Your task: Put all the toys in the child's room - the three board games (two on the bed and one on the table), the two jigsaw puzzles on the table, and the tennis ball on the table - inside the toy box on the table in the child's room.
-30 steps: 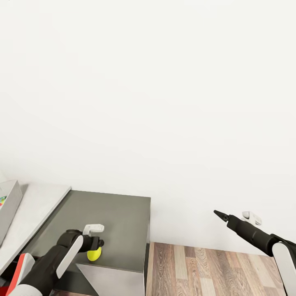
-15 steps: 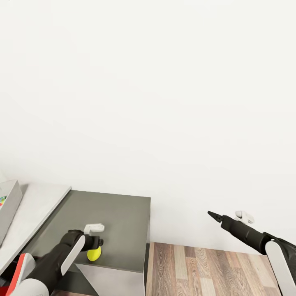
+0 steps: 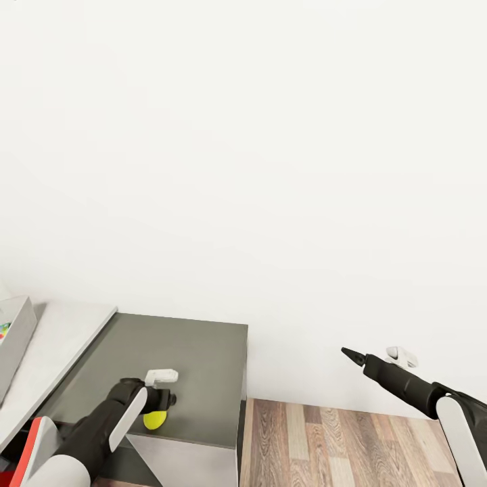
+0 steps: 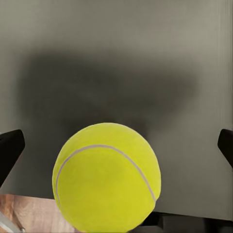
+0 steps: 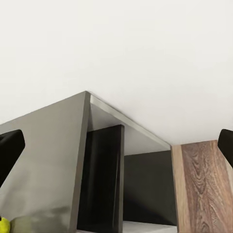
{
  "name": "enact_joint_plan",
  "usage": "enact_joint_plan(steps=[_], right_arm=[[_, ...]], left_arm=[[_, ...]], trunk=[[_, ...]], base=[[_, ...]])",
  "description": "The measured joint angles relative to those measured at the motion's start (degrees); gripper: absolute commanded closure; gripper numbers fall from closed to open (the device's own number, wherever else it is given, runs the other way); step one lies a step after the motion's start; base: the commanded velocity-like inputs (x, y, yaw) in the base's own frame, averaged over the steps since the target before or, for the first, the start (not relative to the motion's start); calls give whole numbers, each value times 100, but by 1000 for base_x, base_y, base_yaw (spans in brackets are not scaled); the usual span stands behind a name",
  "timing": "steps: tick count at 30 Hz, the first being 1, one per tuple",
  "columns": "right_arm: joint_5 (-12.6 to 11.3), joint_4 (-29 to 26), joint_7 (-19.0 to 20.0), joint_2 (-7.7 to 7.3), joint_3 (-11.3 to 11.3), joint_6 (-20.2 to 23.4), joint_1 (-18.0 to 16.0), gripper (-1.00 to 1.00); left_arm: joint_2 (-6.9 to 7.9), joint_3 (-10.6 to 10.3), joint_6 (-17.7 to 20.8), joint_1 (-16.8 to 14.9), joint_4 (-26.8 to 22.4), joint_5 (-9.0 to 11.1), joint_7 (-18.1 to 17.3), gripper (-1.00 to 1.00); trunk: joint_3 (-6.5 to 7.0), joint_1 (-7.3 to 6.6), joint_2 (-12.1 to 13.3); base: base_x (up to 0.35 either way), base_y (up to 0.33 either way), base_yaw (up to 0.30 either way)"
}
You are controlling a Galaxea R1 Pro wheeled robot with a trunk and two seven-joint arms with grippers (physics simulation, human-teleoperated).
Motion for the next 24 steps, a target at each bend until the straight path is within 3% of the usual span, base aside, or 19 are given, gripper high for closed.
enact_joint_plan(steps=[6,14,24], right_arm=[[-2,0,0,-8,0,-1,0,-100],[2,0,6,4,0,-1,0,-100],[2,0,4,6,0,-1,0,-100]], left_arm=[[-24,0,47,-16,91,-1,-12,-100],[-114,8,56,-475,967,-23,-22,-100],[-128,10,43,-553,1096,-26,-24,-100]], trunk=[[0,0,0],[0,0,0],[0,0,0]], base=[[0,0,0],[0,0,0],[0,0,0]])
